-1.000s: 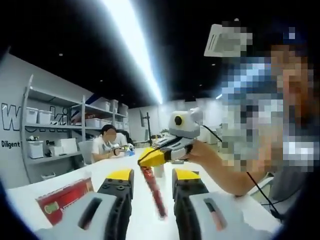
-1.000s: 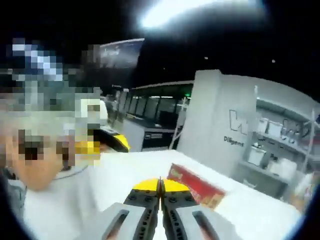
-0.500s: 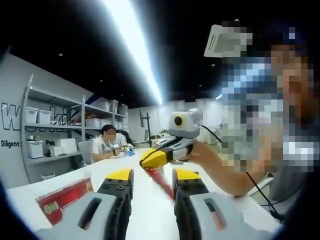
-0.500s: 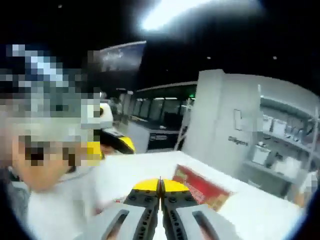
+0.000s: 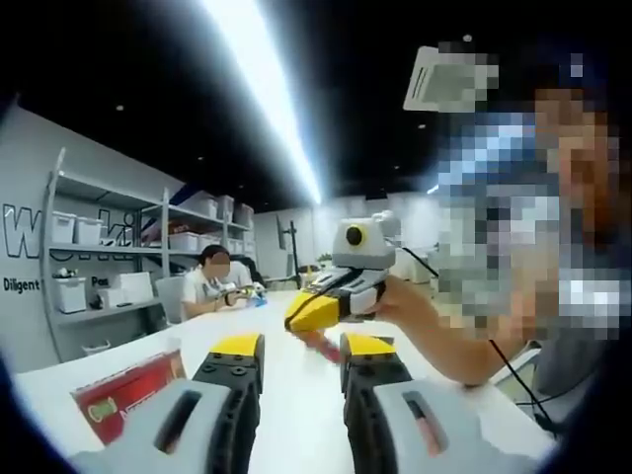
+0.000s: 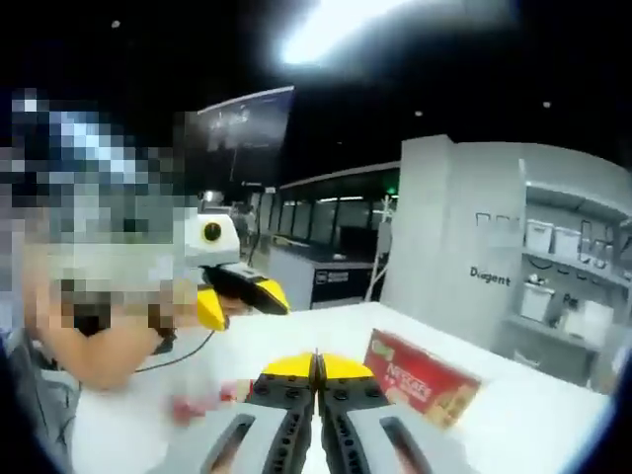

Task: Tear open the coffee pouch, take out the coffee, and pour the coffee from the pouch into the cup

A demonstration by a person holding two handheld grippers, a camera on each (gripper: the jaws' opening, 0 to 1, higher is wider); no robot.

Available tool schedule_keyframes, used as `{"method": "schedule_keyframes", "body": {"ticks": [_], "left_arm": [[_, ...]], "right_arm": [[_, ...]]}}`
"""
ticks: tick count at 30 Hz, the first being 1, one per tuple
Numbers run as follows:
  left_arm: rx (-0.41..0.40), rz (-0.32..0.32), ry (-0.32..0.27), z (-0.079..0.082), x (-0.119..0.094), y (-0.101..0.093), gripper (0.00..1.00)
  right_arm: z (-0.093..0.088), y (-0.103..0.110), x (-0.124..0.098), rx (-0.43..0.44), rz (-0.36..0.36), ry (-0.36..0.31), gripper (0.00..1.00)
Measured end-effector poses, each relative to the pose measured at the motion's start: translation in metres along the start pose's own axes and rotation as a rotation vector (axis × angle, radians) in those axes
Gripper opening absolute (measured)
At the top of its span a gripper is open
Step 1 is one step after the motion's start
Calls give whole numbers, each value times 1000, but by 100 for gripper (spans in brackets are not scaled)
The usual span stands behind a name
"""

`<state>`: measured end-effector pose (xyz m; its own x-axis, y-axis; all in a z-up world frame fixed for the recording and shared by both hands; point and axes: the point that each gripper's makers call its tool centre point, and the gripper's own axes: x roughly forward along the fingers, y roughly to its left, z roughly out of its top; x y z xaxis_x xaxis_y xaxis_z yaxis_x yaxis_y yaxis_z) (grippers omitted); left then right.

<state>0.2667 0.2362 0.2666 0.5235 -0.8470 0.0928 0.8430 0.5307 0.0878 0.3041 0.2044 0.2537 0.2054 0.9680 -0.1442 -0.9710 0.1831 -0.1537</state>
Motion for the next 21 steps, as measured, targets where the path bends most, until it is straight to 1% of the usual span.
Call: {"method": "schedule_keyframes", "body": {"ticks": [2,3,6,10,15,19,21], "left_arm": [[1,-1,2,0,0,0,33],[1,-1,3,-1,1,1,33],[2,-2,7,-1,1,1,33],[3,-1,7,-2,1,0,32],[2,0,8,-2,1,1,32],[0,-1,13,-3,2,2,32],[-1,-4,14,-3,2,2,33]], "right_arm": [[0,0,1,2,4,1,1],[0,-1,2,-19,-16,14,1],[3,3,2,-13,13,-2,1],[0,3,2,-21,6,17,1],[3,9,2,-20,19,4,1],[3,12,4,-21,35,9,1],[9,22,4,-8,75,-25,1]]}}
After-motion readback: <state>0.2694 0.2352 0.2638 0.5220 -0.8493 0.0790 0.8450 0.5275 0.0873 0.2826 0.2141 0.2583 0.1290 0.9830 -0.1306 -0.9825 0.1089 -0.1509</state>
